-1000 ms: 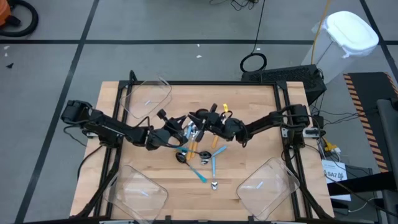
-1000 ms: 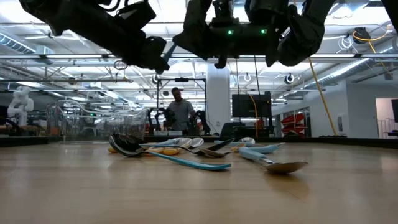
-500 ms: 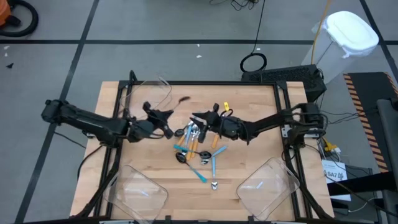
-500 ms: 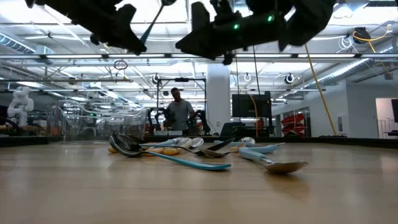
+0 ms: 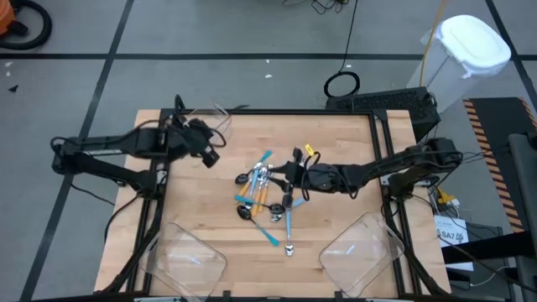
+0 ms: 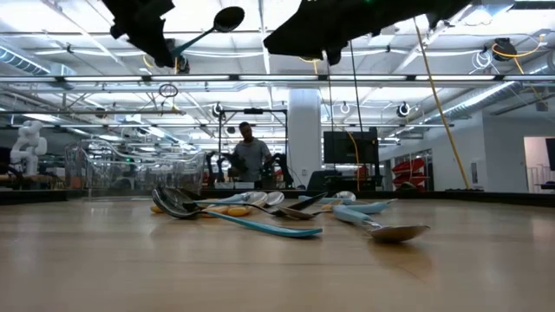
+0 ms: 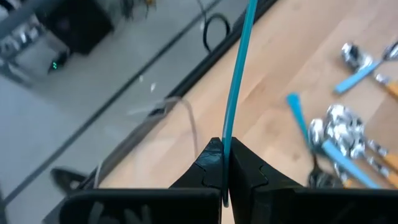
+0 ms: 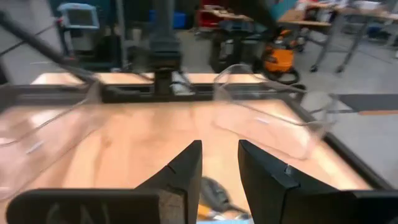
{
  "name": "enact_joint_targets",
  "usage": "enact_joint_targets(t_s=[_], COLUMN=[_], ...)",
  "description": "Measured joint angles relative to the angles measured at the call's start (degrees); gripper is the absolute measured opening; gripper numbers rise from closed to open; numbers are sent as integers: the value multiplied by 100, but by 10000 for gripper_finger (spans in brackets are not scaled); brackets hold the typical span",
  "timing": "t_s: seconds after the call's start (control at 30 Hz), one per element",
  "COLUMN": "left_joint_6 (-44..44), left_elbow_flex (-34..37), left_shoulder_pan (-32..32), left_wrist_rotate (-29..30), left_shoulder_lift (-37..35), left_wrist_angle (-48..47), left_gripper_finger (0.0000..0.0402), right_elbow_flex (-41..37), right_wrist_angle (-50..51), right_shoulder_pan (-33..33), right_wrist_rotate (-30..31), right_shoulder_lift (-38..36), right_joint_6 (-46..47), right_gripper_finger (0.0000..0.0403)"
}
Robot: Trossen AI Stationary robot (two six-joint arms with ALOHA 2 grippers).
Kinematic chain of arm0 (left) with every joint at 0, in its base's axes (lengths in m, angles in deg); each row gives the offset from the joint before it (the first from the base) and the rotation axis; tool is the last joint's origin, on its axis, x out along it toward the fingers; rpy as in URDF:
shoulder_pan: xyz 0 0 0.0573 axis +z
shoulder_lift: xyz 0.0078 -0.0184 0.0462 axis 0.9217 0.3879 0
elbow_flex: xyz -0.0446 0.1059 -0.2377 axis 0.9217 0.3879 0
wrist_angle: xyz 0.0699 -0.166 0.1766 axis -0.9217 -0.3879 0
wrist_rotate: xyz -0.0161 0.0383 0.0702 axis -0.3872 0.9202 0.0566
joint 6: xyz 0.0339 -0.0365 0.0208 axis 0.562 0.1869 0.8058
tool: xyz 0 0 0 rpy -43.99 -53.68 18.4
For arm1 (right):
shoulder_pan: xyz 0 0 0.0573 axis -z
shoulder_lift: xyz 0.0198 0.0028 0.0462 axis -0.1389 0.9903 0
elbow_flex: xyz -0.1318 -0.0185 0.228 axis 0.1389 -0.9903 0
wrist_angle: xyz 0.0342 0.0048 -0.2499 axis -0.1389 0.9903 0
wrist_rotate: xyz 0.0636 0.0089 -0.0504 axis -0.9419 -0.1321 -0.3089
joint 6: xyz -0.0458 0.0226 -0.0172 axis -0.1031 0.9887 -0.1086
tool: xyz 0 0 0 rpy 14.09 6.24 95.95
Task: Sort silverware by color (type)
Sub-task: Put the blue spoon into the top left transparent bin
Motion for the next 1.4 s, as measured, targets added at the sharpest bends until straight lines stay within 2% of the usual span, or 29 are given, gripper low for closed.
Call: enact_joint_targets(t_s=[0.2,0.37,0.5,0.8,1.0,1.2,1.4], left_joint_6=[-44,-27,-92,-79,117,233,-68], left_elbow_flex=[-651,-682,-682,-680,-680,-678,-678], left_shoulder_pan=[514,1039,1541,2574,3085,3261,3265], left_wrist_rotate=[-507,-1226,-1538,-2190,-2220,-2373,-2375], left_shoulder_lift=[138,115,131,244,685,1109,1378], left_wrist_angle=[-1068,-1742,-2321,-2703,-3052,-3078,-3161], left_gripper_finger=[2,2,2,2,2,4,9], right_elbow_flex=[0,0,0,0,0,0,0], right_wrist_angle=[148,535,982,1037,1044,1047,1224], right_shoulder_pan=[-215,-349,-433,-857,-1405,-1998,-2447], right_wrist_rotate=[-22,-8,-22,-974,-1026,-1022,-1003], right_shoulder_lift=[-172,-185,-179,-178,-178,-178,-178], right_joint_6=[-287,-394,-173,241,251,407,484], right_gripper_finger=[100,100,100,100,100,100,100])
